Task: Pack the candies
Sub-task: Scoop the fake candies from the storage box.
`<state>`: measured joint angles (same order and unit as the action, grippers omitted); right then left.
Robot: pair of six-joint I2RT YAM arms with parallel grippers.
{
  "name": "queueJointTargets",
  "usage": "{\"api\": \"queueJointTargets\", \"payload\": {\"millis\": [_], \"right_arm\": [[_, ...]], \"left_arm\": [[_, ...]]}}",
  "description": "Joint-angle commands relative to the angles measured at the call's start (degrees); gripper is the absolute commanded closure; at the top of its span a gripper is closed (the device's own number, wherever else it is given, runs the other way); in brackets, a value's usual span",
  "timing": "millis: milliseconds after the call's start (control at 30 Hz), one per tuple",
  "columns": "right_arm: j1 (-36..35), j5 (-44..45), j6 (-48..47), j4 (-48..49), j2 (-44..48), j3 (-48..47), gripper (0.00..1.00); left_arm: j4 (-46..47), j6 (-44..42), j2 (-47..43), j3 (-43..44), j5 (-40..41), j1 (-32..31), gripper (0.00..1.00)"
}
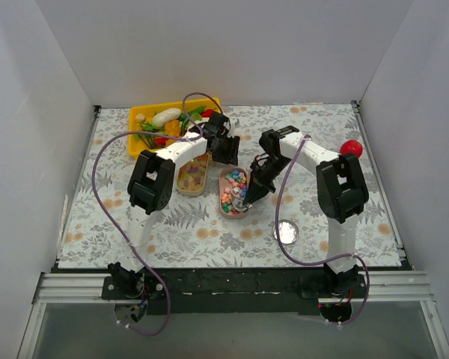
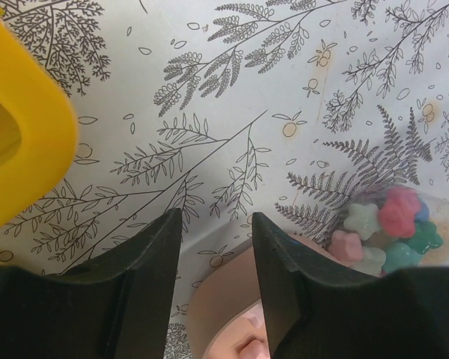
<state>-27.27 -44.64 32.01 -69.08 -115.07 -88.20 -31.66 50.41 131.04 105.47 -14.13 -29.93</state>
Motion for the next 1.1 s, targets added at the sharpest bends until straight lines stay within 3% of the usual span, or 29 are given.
{"api": "queueJointTargets", "payload": {"millis": [0, 67, 633, 1067], "right_arm": [[0.9, 3.6, -1.2, -3.0, -2.8, -4.9, 0.99], [0.9, 6.2, -1.9, -3.3, -3.8, -7.7, 0.99], [-1.0, 18.1, -3.6, 0.3, 0.6, -13.4, 0.99], [-4.9, 23.2, -4.7, -1.3, 3.0, -8.8, 0.99]], "left_arm": [[0.8, -1.1, -0.3, 1.1, 0.1, -0.7, 0.62], [0.7, -1.2, -0.2, 0.8, -0.5, -0.9, 0.67], [-0.4, 1.1, 0.3, 1.8, -0.2, -1.4, 0.68], [0.9, 2.6, -1.1, -1.2, -1.9, -1.4, 0.69]]}}
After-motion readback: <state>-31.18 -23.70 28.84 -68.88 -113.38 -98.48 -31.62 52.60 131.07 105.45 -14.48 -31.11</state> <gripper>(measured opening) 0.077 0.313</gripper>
